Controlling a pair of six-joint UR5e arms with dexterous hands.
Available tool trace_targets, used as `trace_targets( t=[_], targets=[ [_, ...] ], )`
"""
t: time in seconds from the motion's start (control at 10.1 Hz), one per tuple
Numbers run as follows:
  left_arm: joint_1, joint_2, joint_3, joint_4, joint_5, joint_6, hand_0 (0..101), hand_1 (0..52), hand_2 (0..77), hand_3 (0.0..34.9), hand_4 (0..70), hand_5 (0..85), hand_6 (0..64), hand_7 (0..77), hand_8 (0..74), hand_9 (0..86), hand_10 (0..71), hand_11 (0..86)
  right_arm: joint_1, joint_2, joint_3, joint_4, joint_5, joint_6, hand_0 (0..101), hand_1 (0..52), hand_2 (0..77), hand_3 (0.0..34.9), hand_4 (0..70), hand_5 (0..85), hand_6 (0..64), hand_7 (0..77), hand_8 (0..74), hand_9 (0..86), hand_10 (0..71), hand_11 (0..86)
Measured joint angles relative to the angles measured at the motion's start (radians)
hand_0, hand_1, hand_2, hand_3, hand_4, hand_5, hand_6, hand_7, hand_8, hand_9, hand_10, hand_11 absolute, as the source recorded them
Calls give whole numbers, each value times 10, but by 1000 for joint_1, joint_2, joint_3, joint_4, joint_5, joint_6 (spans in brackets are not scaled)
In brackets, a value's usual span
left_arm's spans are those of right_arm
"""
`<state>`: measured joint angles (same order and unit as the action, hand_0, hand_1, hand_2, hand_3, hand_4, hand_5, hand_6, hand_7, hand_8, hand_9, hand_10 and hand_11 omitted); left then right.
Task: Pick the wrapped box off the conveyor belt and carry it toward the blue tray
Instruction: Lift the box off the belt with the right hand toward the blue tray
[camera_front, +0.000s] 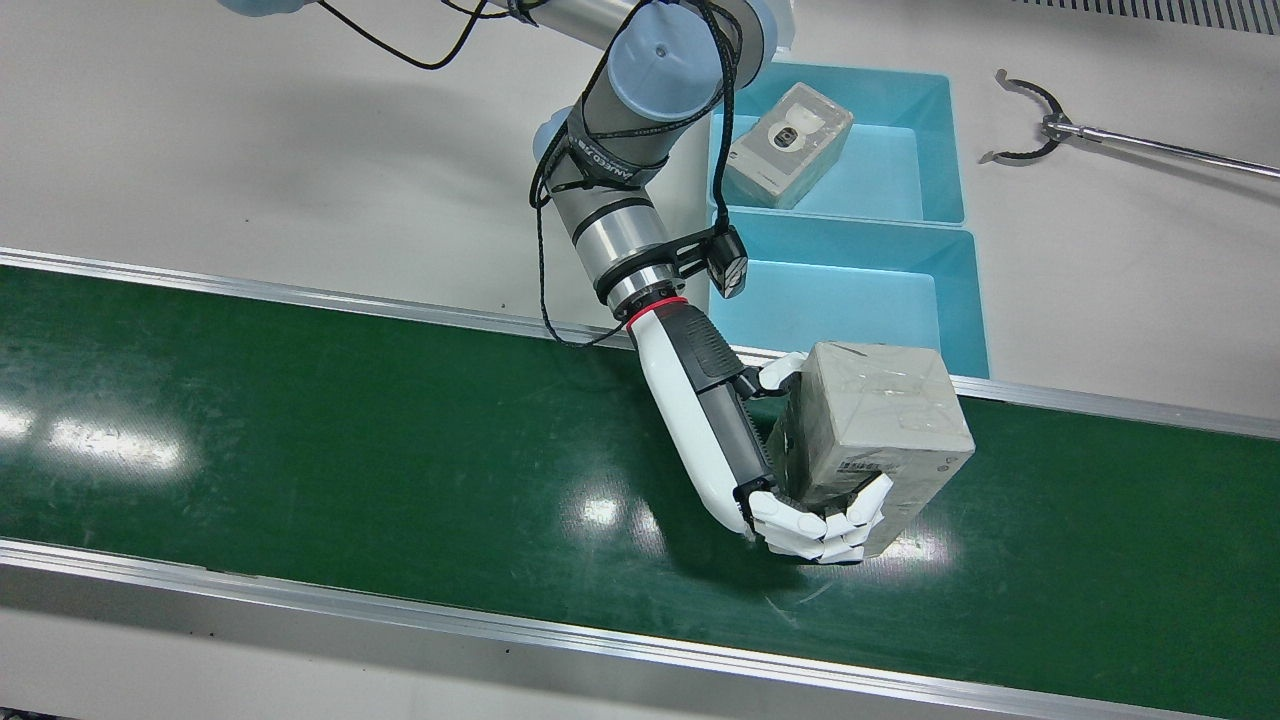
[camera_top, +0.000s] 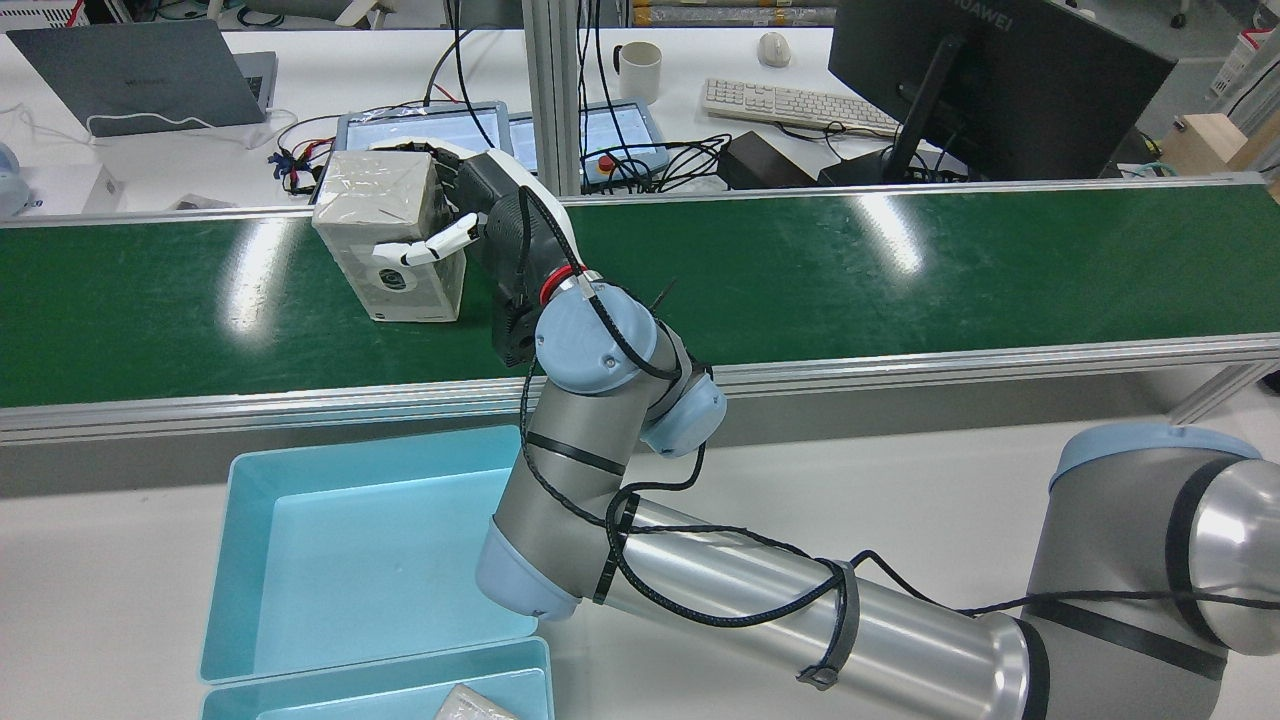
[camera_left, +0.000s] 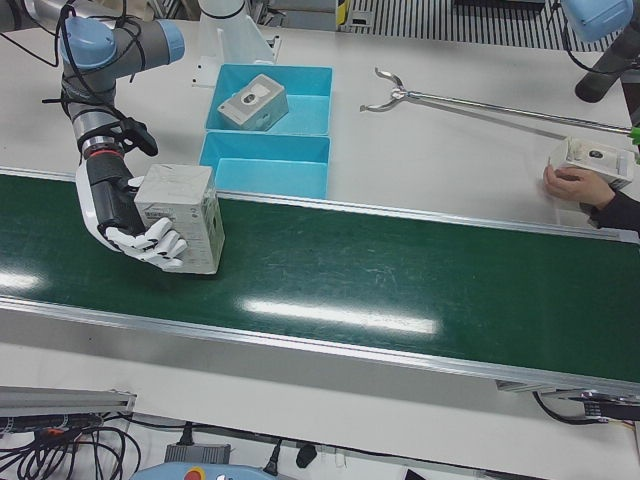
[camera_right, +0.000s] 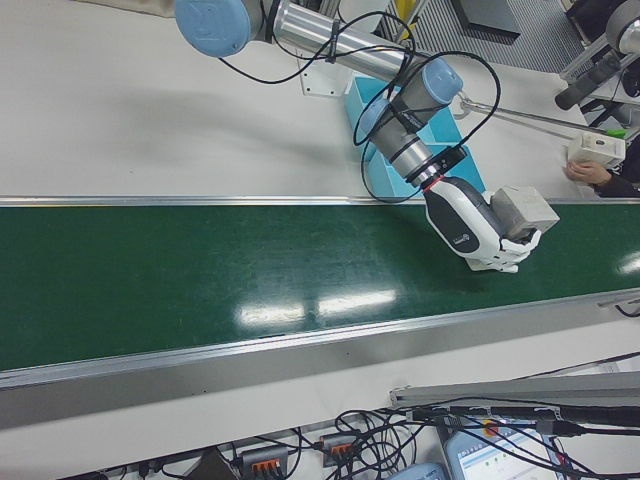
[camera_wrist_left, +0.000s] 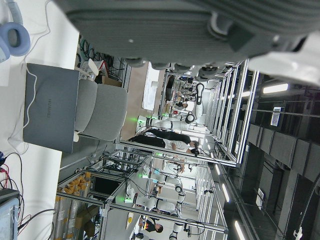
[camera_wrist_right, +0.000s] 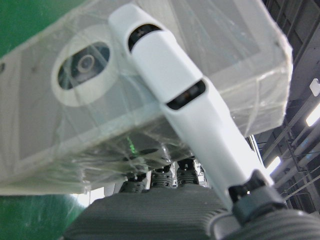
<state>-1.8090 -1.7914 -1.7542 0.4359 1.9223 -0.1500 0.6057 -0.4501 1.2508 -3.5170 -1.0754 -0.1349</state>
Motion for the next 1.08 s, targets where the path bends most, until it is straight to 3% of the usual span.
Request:
trace_targets(
  t=[0.1,0.2,0.3,0.49,0.79,0.89,1.08],
  targets=[
    [0,0,0,0,0,0,0,0,5,0,0,5,0,5,5,0,0,0,-1,-3,25,-2,-1,0,637,109,316,0,393,398,245,464,344,371,191,278],
    [0,0,0,0,0,0,0,0,11,0,0,5,0,5,5,0,0,0,-1,-7,68,-12,1,0,637,109,316,0,393,398,245,464,344,371,191,278],
    [0,0,0,0,0,0,0,0,11,0,0,5,0,5,5,0,5,0,-2,-13,130,-37,3,-1,620,109,316,7,447,447,305,535,420,431,295,393],
    [0,0,0,0,0,0,0,0,5,0,0,11,0,5,5,0,5,0,-20,-19,264,-94,8,-6,570,109,316,20,458,469,322,584,469,436,349,420],
    [0,0,0,0,0,0,0,0,5,0,0,5,0,5,5,0,5,0,-131,-30,352,-113,25,-67,548,109,316,19,458,469,322,627,496,436,393,431],
    [0,0,0,0,0,0,0,0,11,0,0,11,0,5,5,0,0,0,-169,-49,373,-112,37,-76,521,16,338,20,458,469,333,665,524,436,420,442],
    [0,0,0,0,0,0,0,0,11,0,0,11,0,5,5,0,5,0,-213,-141,444,-110,61,-82,541,11,289,19,458,469,344,693,529,442,431,453]
  ],
)
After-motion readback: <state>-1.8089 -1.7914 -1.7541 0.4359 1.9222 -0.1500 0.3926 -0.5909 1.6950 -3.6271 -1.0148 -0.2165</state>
